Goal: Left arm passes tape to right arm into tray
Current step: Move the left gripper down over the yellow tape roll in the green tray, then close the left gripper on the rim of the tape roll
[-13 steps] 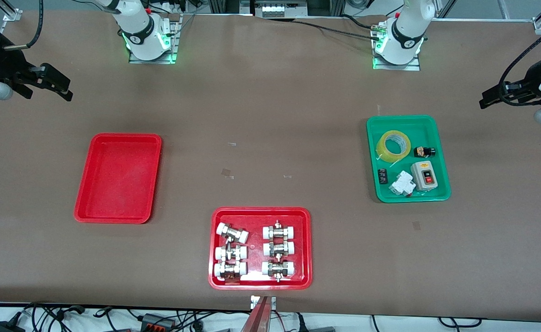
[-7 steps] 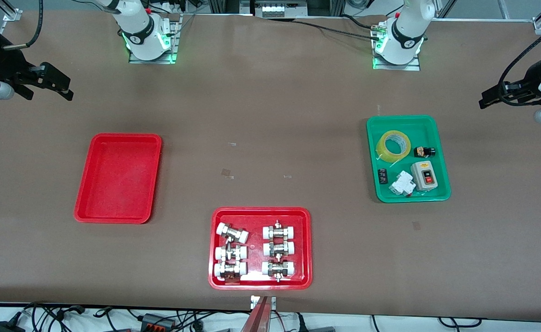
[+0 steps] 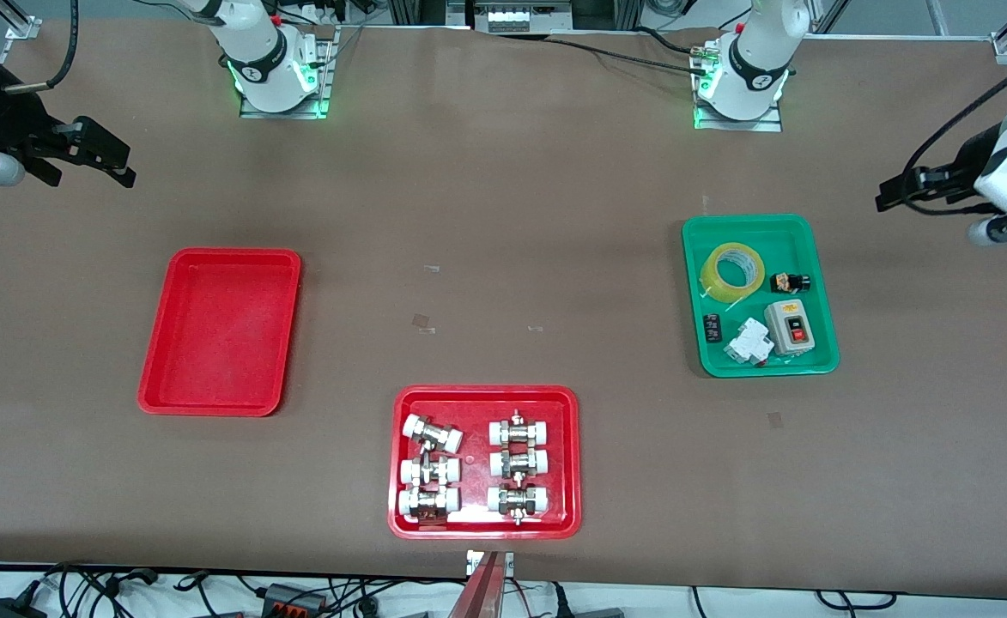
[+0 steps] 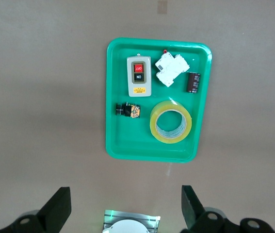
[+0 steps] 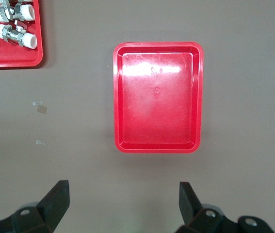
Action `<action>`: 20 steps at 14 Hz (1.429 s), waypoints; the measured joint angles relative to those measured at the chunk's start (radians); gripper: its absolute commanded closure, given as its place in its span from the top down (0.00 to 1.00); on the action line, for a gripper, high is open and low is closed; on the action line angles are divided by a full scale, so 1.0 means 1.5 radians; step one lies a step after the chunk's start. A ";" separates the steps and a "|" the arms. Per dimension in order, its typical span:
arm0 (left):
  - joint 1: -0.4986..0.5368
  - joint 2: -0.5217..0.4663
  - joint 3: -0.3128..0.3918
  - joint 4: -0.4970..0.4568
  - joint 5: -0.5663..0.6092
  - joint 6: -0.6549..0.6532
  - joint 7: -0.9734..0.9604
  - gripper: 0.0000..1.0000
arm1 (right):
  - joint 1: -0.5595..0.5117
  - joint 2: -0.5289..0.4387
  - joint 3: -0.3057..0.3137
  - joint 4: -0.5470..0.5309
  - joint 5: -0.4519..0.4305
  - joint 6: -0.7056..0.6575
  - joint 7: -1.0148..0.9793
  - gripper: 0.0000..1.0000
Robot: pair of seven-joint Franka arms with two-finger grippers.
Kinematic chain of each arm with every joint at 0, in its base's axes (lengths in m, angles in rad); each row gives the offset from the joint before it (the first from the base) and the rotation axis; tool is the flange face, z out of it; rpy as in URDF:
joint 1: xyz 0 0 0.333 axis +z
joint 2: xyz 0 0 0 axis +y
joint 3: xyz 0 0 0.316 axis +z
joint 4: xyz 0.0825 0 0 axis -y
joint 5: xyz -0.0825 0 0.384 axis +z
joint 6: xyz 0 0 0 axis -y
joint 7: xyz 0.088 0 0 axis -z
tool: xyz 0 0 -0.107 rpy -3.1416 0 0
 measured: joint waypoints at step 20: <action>0.004 0.135 -0.062 -0.456 0.000 0.596 -0.053 0.88 | -0.008 0.011 -0.001 -0.006 -0.004 0.000 -0.010 1.00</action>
